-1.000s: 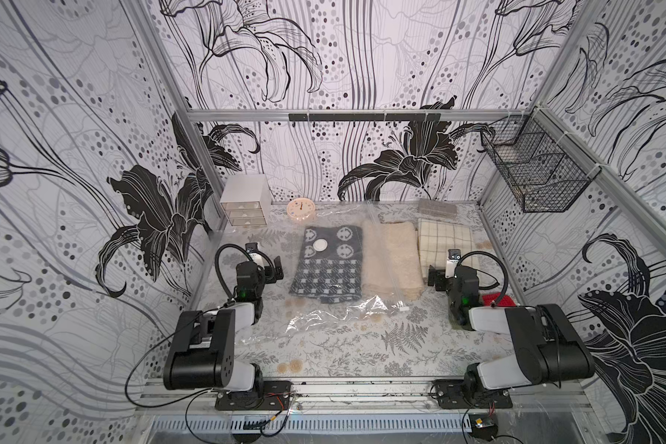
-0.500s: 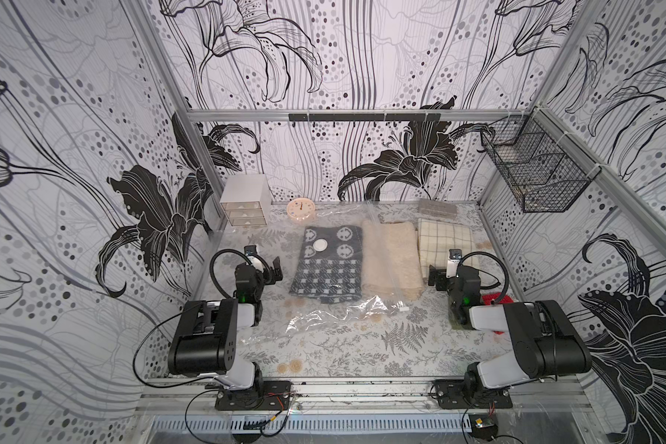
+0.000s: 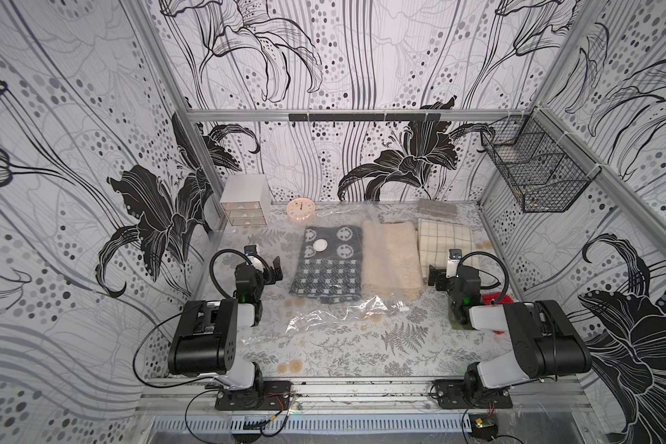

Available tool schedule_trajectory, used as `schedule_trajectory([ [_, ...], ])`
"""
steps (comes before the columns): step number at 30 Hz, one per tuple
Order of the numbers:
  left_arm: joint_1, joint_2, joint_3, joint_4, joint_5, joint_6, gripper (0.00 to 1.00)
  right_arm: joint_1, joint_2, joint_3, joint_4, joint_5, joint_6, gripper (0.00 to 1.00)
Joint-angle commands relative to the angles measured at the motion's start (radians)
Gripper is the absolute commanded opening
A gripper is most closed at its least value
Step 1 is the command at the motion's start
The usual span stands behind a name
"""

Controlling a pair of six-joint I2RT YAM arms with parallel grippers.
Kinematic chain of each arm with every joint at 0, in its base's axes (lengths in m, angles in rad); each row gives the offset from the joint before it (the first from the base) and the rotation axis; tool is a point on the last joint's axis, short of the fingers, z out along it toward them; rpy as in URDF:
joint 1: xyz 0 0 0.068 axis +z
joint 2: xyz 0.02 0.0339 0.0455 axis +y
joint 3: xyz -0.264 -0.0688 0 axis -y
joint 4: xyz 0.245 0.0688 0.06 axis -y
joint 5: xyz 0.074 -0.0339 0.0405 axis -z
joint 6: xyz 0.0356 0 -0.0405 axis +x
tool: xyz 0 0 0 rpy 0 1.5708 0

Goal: Take the scarf out of the vacuum bag
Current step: Reset both arms

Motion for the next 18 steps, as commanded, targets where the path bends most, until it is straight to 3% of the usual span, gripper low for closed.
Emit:
schedule_trajectory([
  [1, 0.005, 0.001, 0.001, 0.060, 0.002, 0.011, 0.99, -0.006, 0.003, 0.017, 0.019, -0.007, 0.009, 1.00],
  [18, 0.008, 0.001, 0.005, 0.055, 0.003, 0.010, 0.99, -0.005, 0.003, 0.017, 0.019, -0.008, 0.010, 1.00],
])
